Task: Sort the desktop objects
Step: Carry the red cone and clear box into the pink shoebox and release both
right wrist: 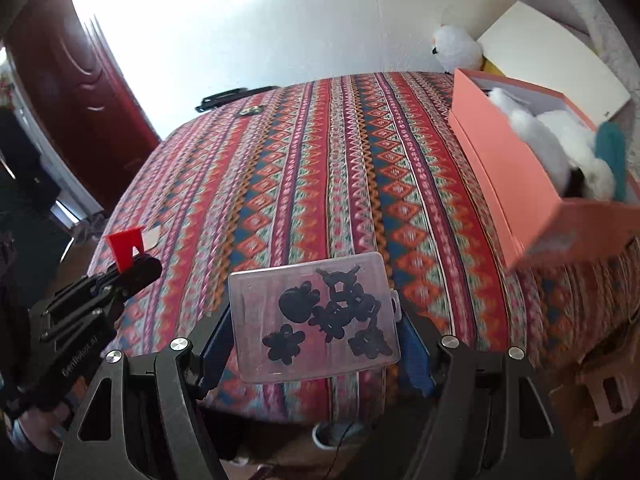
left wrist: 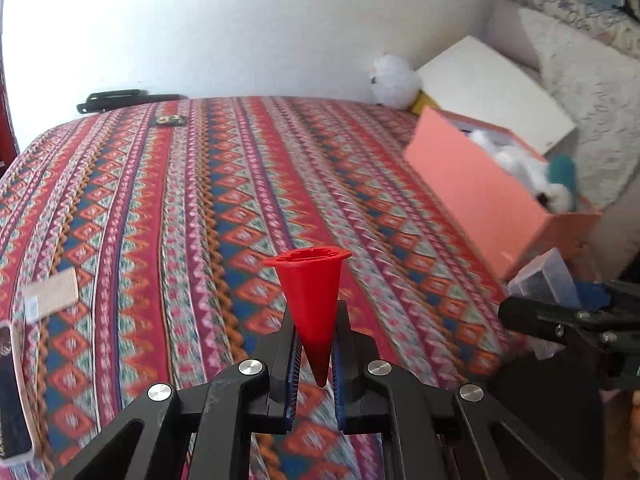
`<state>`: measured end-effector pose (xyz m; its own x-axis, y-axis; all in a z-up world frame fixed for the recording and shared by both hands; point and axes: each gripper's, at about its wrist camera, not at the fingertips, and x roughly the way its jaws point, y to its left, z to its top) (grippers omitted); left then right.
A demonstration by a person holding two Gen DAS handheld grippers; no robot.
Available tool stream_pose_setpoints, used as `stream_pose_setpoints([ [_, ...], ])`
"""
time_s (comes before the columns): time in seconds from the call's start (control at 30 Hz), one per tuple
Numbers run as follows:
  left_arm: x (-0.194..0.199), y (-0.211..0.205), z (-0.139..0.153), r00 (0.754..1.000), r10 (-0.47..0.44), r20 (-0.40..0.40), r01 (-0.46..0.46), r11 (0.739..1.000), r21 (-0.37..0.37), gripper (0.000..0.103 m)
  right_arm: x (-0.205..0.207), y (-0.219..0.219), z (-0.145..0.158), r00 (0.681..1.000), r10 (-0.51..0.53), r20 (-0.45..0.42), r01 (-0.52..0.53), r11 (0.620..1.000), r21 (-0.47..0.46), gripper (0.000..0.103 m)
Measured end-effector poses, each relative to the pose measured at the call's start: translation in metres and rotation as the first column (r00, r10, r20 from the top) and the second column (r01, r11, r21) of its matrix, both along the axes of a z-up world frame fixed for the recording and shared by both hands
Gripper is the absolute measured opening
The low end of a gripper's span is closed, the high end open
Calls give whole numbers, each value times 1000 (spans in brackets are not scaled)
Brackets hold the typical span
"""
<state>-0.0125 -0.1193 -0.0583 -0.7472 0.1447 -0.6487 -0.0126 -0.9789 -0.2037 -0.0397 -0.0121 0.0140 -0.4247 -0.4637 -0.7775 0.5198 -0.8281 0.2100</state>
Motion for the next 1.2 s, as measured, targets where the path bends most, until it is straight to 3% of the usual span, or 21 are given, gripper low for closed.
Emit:
stream_pose_setpoints([
  [0.3, 39, 56, 19, 991, -132, -24, 131, 991, -38, 8, 64, 67, 21, 998, -40, -57, 39, 999, -12, 75],
  [0.5, 19, 113, 33, 964, -262, -31, 260, 964, -59, 8, 51, 132, 31, 984, -168, -62, 166, 985, -40, 75],
  [0.63, -10, 158, 43, 936, -349, -35, 347, 936, -61, 8, 27, 180, 41, 957, -279, -77, 275, 960, -55, 75],
  [0.77, -57, 199, 51, 909, -414, -41, 410, 909, -77, 8, -9, 223, 54, 922, -370, -110, 365, 929, -66, 75],
  [0.97, -162, 252, 75, 882, -466, -72, 456, 881, -125, 8, -86, 260, 71, 883, -442, -159, 433, 897, -90, 75],
  [1.2, -302, 285, 86, 890, -448, -85, 433, 889, -149, 8, -212, 256, 81, 873, -436, -217, 424, 900, -104, 75],
])
